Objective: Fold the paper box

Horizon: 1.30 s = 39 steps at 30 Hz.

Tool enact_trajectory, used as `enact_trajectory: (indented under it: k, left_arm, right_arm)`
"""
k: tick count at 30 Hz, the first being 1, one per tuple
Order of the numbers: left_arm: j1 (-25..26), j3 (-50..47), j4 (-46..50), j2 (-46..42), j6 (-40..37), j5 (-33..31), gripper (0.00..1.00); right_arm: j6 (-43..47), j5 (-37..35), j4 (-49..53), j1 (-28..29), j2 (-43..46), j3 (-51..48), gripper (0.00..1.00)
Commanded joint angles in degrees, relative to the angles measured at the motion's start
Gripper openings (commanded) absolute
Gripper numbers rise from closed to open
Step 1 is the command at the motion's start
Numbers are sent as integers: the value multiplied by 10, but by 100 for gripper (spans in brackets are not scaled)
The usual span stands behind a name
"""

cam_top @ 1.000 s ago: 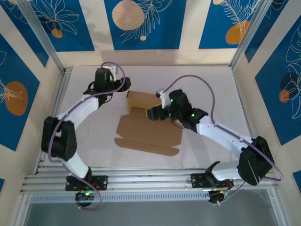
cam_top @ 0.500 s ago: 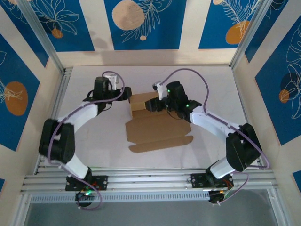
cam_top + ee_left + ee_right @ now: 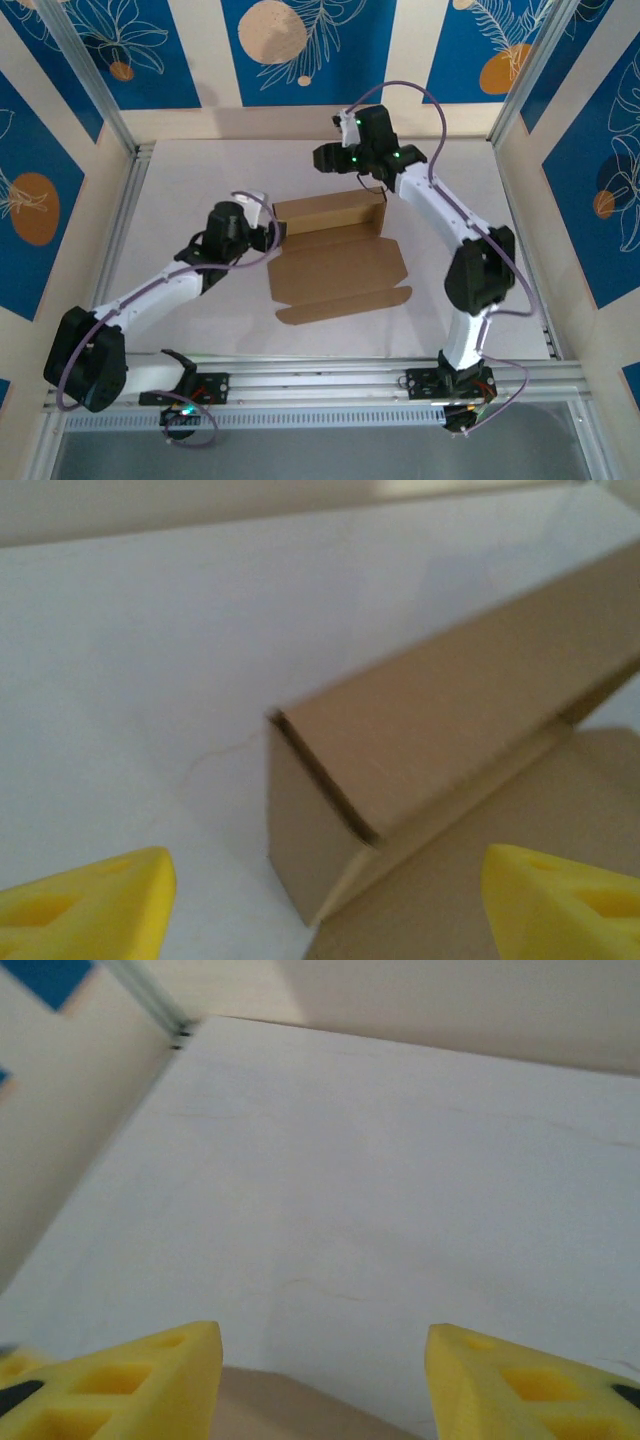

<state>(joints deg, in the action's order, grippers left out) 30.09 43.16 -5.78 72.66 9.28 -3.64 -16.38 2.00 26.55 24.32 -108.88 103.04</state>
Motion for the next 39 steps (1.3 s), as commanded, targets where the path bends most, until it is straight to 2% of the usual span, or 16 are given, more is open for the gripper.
enact_trajectory:
  k: [1, 4, 6, 9, 15, 20, 22, 26, 30, 32, 35, 37, 39]
  left_arm:
    - [23, -9, -13, 29, -40, -65, 80]
    - [29, -13, -44, 67, -45, -81, 79]
    - [30, -5, -61, 95, -56, -99, 76]
    - [28, 11, -99, 132, -92, -123, 70]
    - [20, 50, -177, 205, -156, -102, 52]
    - [-5, 30, -293, 234, -146, -44, 40]
    - [-15, 38, -310, 250, -147, -16, 35]
    - [-41, 65, -328, 280, -147, 70, 22]
    - [-70, 99, -312, 305, -142, 161, 19]
    - [-76, 108, -308, 312, -142, 170, 23]
    - [-77, 114, -304, 317, -139, 165, 45]
    - [-76, 111, -300, 315, -132, 160, 52]
    - [-76, 94, -316, 310, -120, 148, 54]
  right_arm:
    - [-22, 2, 113, -16, -56, 60, 61]
    - [-22, 25, 134, -25, -92, 91, 62]
    - [-21, 14, 138, -30, -105, 93, 63]
    - [-26, 4, 145, -40, -116, 87, 63]
    - [-63, 17, 150, -41, -93, 43, 62]
    - [-98, 36, 140, -46, -55, -5, 61]
    - [-117, 55, 136, -51, -46, -21, 61]
    - [-165, 151, 99, -64, -30, -66, 60]
    - [-203, 236, 51, -69, -13, -113, 60]
    - [-206, 241, 45, -67, -5, -123, 61]
    - [-205, 246, 34, -71, -8, -124, 62]
    - [-213, 265, 30, -80, -19, -117, 62]
    - [-217, 284, 20, -87, -27, -109, 62]
